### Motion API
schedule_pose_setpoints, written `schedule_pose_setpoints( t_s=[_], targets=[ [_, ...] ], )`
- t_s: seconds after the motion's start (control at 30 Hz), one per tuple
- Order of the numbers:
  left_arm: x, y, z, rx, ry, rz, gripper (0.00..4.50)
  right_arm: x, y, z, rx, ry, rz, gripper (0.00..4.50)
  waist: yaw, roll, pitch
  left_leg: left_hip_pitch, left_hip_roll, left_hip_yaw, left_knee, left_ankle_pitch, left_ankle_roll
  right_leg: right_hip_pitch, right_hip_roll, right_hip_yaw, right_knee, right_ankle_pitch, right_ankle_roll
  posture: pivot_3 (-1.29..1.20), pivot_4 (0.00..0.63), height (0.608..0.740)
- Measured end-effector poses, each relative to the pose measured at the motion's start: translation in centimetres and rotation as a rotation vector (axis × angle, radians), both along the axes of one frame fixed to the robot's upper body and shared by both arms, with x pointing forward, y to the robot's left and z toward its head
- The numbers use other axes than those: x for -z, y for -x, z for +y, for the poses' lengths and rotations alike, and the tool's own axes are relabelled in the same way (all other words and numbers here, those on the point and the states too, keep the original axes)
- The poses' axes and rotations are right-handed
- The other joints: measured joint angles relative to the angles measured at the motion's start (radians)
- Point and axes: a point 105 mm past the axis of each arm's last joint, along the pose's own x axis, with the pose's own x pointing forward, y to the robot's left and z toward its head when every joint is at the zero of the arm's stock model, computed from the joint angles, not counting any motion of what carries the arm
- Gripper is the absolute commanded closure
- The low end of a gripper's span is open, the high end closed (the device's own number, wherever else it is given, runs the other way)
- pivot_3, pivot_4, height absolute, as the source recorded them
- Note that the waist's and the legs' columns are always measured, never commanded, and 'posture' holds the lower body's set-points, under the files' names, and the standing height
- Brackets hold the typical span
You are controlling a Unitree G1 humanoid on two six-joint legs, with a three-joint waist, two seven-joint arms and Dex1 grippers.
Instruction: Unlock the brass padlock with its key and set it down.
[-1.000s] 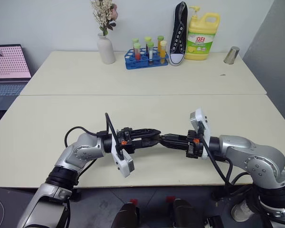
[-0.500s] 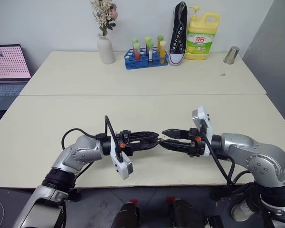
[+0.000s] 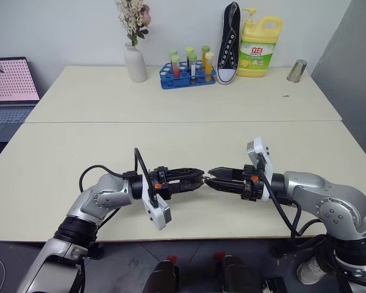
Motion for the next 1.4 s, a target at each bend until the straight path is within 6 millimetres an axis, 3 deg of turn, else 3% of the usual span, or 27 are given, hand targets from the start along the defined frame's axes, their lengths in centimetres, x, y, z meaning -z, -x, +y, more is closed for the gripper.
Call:
schedule_pose_setpoints(
  t_s=[0.03,0.57,0.97,1.4],
  targets=[
    [0.04,-0.03,0.02,-0.004,0.0,0.004,3.52,-0.01,0.07,0.05,-0.006,-0.001,0.001,4.46,0.0,0.0,0.0,0.0,0.0,0.0,0.0,0.0,0.0,0.0,0.0,0.0,0.0,0.0,0.0,0.0,0.15,0.74],
    [0.18,-0.1,-0.06,-0.015,-0.002,-0.002,3.52,0.0,0.12,0.04,-0.008,-0.001,0.026,4.5,0.0,0.0,0.0,0.0,0.0,0.0,0.0,0.0,0.0,0.0,0.0,0.0,0.0,0.0,0.0,0.0,0.15,0.74],
    [0.06,0.23,-0.25,0.02,-0.013,-0.058,3.52,0.0,-0.26,-0.58,-0.009,-0.122,0.484,4.5,0.0,0.0,0.0,0.0,0.0,0.0,0.0,0.0,0.0,0.0,0.0,0.0,0.0,0.0,0.0,0.0,0.15,0.74],
    [0.13,0.0,-0.16,0.023,-0.026,-0.089,3.52,-0.15,-0.51,-0.39,0.027,-0.098,0.603,4.5,-0.002,0.0,0.0,-0.001,0.0,0.001,0.0,0.0,0.0,0.0,0.0,0.0,0.0,0.0,0.0,0.0,0.15,0.74]
  ],
)
